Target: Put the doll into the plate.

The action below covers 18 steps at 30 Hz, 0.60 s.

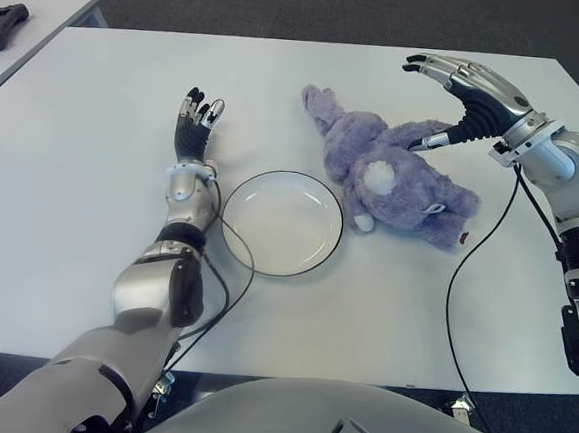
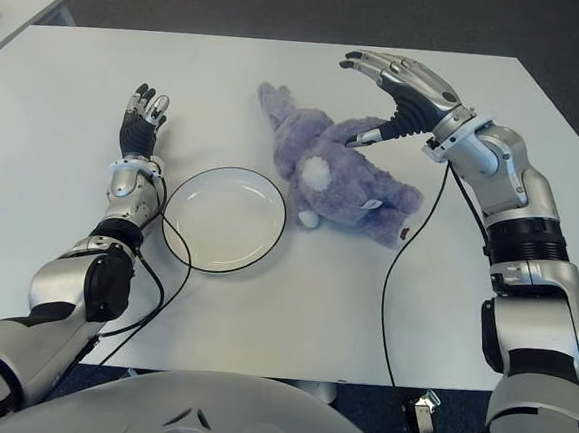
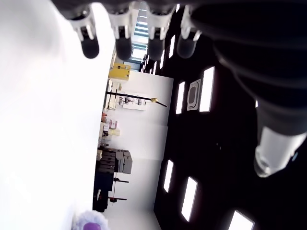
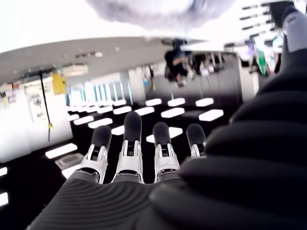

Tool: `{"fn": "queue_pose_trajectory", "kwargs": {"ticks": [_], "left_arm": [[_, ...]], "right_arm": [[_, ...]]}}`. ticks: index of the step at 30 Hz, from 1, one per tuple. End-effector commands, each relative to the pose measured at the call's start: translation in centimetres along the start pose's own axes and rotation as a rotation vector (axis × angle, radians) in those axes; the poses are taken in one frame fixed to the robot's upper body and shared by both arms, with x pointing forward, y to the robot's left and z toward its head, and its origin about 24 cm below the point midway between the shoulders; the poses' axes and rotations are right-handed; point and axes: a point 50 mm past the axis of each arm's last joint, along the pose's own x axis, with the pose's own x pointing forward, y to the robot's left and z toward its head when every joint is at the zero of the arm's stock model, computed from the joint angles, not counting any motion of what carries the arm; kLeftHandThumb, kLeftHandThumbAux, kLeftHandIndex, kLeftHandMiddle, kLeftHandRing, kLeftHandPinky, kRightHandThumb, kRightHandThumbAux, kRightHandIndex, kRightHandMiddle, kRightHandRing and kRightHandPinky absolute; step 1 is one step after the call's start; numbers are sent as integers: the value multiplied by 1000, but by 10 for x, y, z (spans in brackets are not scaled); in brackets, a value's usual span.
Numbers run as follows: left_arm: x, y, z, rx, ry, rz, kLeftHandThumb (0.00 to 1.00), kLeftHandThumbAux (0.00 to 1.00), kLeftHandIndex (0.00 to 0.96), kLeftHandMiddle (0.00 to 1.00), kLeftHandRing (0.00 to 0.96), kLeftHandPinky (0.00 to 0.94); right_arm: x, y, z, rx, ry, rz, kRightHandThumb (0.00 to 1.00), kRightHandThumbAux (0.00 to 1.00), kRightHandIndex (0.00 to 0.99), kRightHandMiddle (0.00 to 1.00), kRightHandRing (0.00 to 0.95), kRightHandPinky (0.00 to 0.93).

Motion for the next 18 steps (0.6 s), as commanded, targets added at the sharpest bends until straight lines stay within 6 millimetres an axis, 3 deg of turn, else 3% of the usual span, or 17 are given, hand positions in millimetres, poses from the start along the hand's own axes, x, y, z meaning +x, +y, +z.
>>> {"fn": "queue_pose_trajectory", "kwargs": {"ticks": [1, 18], "left_arm": [[-89, 31, -106, -13, 475, 114, 0, 586, 0, 71, 37, 0], [-88, 30, -106, -19, 476, 122, 0, 598, 0, 71, 42, 0]], "right_arm": [[-12, 1, -1, -4, 49, 101, 28, 542, 41, 69, 78, 98], [-16, -5, -5, -42, 102, 165, 77, 581, 57, 62, 82, 135]]}}
